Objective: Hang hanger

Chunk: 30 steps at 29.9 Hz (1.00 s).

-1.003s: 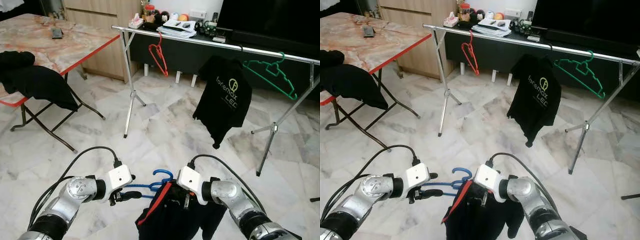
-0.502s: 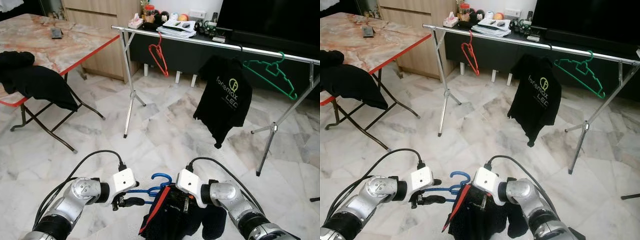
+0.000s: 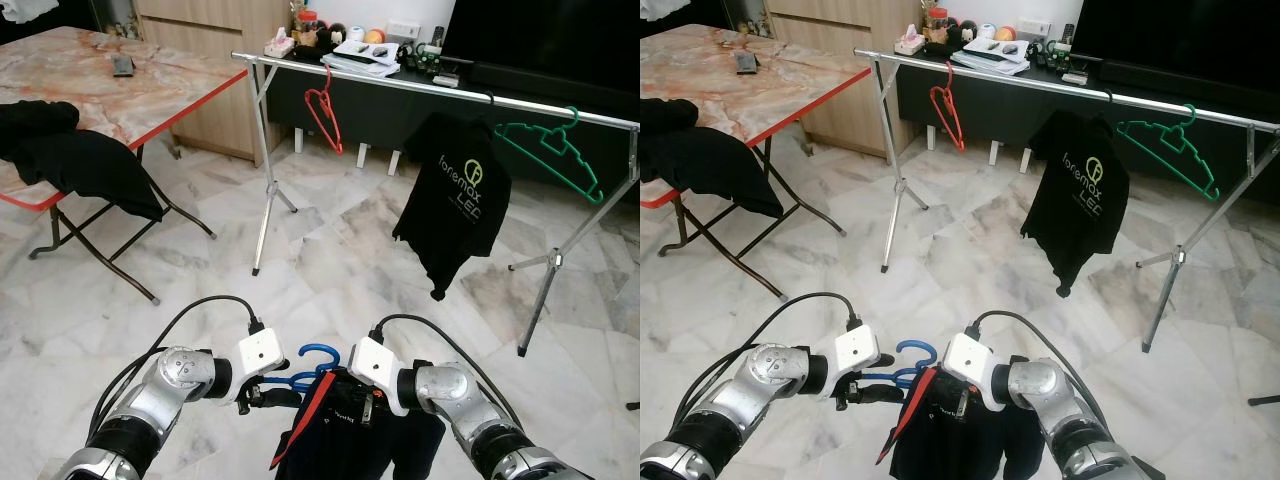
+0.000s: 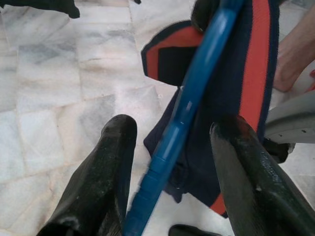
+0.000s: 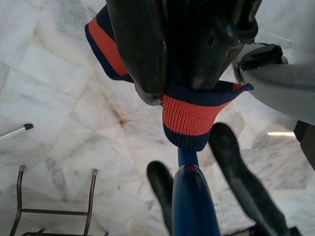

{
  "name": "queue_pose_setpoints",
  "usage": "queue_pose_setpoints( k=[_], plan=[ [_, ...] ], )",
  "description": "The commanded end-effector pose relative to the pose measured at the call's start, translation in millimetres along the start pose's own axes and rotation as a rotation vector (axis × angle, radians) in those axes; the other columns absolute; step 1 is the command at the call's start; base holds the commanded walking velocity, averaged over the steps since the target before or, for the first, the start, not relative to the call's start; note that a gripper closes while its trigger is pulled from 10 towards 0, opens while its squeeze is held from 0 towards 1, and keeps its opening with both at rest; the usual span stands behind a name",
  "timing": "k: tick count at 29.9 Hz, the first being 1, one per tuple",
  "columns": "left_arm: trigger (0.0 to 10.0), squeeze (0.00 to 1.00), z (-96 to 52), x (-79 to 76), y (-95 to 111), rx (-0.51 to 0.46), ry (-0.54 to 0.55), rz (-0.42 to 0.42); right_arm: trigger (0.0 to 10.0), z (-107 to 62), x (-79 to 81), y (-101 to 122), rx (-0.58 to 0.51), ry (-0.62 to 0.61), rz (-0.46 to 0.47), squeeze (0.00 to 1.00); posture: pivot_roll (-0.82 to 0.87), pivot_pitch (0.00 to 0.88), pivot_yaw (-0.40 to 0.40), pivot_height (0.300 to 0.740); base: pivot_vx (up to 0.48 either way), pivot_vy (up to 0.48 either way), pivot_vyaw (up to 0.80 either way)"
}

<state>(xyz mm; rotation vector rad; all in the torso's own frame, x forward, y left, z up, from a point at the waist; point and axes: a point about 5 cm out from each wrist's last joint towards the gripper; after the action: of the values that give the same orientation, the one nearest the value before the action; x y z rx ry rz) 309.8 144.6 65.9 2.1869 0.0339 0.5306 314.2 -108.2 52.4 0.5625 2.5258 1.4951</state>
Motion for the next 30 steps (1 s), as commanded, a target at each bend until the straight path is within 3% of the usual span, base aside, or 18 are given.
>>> queue_pose_setpoints(
  k=[1,12,13,14,15,17,18,30],
  plan=[
    [10.0,0.0,1.3,3.2,2.4,-0.008,-0.006,-0.012,10.0,-0.6,-3.4,9.8,-0.044,-0.004,-0.011,0.0,0.01,0.076,-0.041,0.74,0.0,0.0,0.0],
    [10.0,0.0,7.1,5.1,5.0,-0.019,-0.015,-0.031,10.0,0.0,-4.1,14.6,-0.068,0.004,-0.006,0.0,0.02,0.091,-0.042,0.74,0.0,0.0,0.0],
    [8.2,0.0,7.7,5.2,5.3,-0.019,-0.016,-0.03,10.0,0.1,-4.1,15.0,-0.069,0.004,-0.006,0.0,0.02,0.091,-0.042,0.74,0.0,0.0,0.0],
    [8.2,0.0,8.1,5.3,5.4,-0.018,-0.017,-0.03,10.0,0.1,-4.2,15.2,-0.07,0.005,-0.006,0.0,0.02,0.091,-0.042,0.74,0.0,0.0,0.0],
    [4.2,0.0,8.7,5.4,5.7,-0.017,-0.019,-0.028,10.0,0.0,-4.3,15.5,-0.07,0.005,-0.006,0.0,0.02,0.092,-0.042,0.74,0.0,0.0,0.0],
    [2.1,0.0,9.1,5.6,6.0,-0.014,-0.022,-0.022,10.0,-0.2,-4.6,15.8,-0.07,0.005,-0.008,0.0,0.01,0.093,-0.042,0.74,0.0,0.0,0.0],
    [0.0,0.0,9.2,5.7,6.0,-0.013,-0.023,-0.02,10.0,-0.4,-4.7,15.9,-0.07,0.005,-0.008,0.0,0.01,0.093,-0.042,0.74,0.0,0.0,0.0],
    [0.0,0.0,9.3,7.3,5.6,0.003,-0.035,0.008,10.0,-2.1,-6.6,16.0,-0.064,0.0,-0.007,0.0,0.01,0.096,-0.044,0.74,0.0,0.0,0.0]
  ],
)
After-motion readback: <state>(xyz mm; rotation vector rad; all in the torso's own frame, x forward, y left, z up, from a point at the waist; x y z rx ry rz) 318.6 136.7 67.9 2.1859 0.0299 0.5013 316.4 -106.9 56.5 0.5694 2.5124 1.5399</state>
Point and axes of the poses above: a point about 5 cm out from each wrist's last joint towards the gripper, its own z axis pointing out of the wrist towards the gripper, its own y axis along the axis of the wrist's last joint, x = y × z, and after that the axes turned 13 degrees about z, right-handed
